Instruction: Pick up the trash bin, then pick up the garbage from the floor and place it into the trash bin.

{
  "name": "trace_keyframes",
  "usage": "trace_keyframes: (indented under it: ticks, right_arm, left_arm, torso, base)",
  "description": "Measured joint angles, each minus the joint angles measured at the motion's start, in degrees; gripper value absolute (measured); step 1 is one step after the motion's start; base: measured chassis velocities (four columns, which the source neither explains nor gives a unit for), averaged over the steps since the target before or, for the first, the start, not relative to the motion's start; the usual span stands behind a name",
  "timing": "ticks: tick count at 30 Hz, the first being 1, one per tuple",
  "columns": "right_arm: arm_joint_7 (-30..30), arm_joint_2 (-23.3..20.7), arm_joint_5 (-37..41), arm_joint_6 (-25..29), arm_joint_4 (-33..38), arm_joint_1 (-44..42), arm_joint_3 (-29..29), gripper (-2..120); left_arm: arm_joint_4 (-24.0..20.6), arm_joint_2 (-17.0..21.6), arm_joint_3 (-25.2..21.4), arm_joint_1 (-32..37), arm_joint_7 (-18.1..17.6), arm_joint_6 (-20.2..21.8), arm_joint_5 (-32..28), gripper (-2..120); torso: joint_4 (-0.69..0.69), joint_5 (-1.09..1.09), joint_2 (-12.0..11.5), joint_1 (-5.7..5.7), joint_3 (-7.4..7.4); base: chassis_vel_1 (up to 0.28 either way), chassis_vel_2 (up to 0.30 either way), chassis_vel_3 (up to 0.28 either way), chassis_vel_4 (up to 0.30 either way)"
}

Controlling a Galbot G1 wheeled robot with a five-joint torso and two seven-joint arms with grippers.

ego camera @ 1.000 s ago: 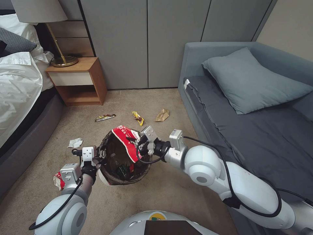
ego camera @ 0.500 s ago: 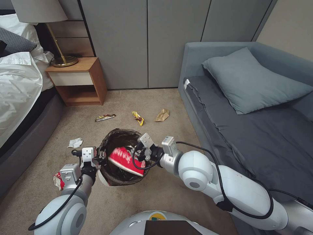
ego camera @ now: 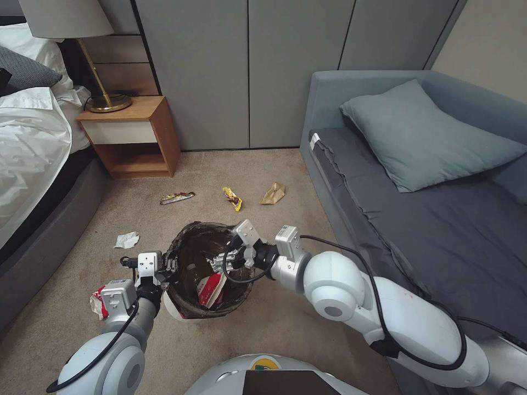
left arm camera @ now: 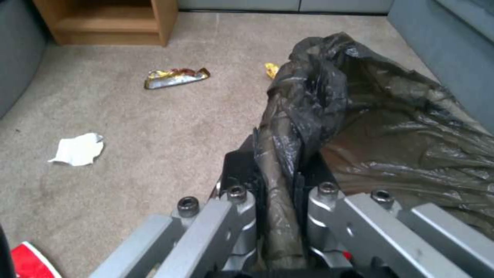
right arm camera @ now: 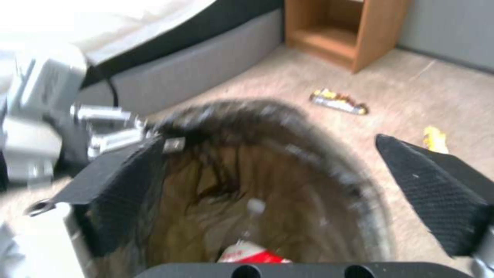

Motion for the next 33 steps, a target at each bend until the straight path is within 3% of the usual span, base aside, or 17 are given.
trace_keyframes:
  ticks: [9, 12, 16, 18, 19, 21, 25, 28, 33]
  right_arm:
    - [-1.47, -4.39, 0.91, 4.37, 7.70, -7.58, 15.56, 100]
    - [-4.15, -3.80, -3.93, 6.50, 8.83, -18.48, 26.58, 100]
    - [-4.79, -3.10, -5.83, 6.96, 8.83, -21.38, 29.30, 100]
    - [-7.25, 0.05, -12.18, 7.77, 8.75, -30.78, 38.34, 100]
    - [-7.25, 0.05, -12.18, 7.77, 8.75, -30.78, 38.34, 100]
    - [-10.21, 3.39, -19.81, 10.37, 8.67, -37.45, 44.31, 100]
    - [-13.95, 8.06, -26.56, 14.27, 8.59, -43.12, 48.97, 100]
    - [-17.75, 17.14, -35.90, 20.90, 8.71, -51.59, 53.32, 100]
    - [-21.63, 23.62, -43.96, 27.45, 8.57, -58.28, 55.93, 100]
  left_arm:
    - [0.00, -0.42, 0.08, -0.17, 0.03, 0.00, 0.18, 7]
    - [0.00, -0.35, -0.03, -0.35, 0.05, 0.00, 0.12, 7]
    - [0.00, -0.30, -0.04, -0.37, 0.06, 0.00, 0.08, 7]
    - [0.00, -0.12, -0.11, -0.46, 0.10, 0.01, 0.00, 7]
    - [0.00, -0.12, -0.11, -0.46, 0.10, 0.01, 0.00, 7]
    - [0.00, 0.23, -0.49, -0.85, 0.14, 0.09, -0.38, 7]
    - [0.00, 0.46, -0.89, -1.39, 0.14, 0.22, -0.87, 7]
    - [0.01, 0.48, -0.92, -1.88, 0.16, 0.33, -1.05, 7]
    - [0.01, 0.43, -0.67, -2.39, 0.21, 0.40, -1.00, 7]
  torso:
    - [0.00, 0.00, 0.00, 0.00, 0.00]
    - [-0.03, 0.01, 0.00, 0.00, 0.00]
    - [-0.02, 0.01, 0.00, 0.00, 0.00]
    - [-0.01, 0.01, 0.00, 0.00, 0.00]
    - [-0.01, 0.01, 0.00, 0.00, 0.00]
    - [0.00, 0.01, 0.00, 0.00, -0.01]
    - [0.01, -0.01, 0.00, 0.00, -0.01]
    - [-0.03, -0.01, 0.00, -0.01, -0.01]
    - [-0.02, -0.02, 0.01, 0.00, -0.01]
  base:
    - [0.000, 0.000, 0.000, 0.000]
    - [0.000, 0.000, 0.000, 0.000]
    - [0.000, 0.000, 0.000, 0.000]
    - [0.000, 0.000, 0.000, 0.000]
    - [0.000, 0.000, 0.000, 0.000]
    - [0.000, 0.000, 0.000, 0.000]
    - [0.000, 0.000, 0.000, 0.000]
    - [0.000, 0.000, 0.000, 0.000]
    - [0.000, 0.000, 0.000, 0.000]
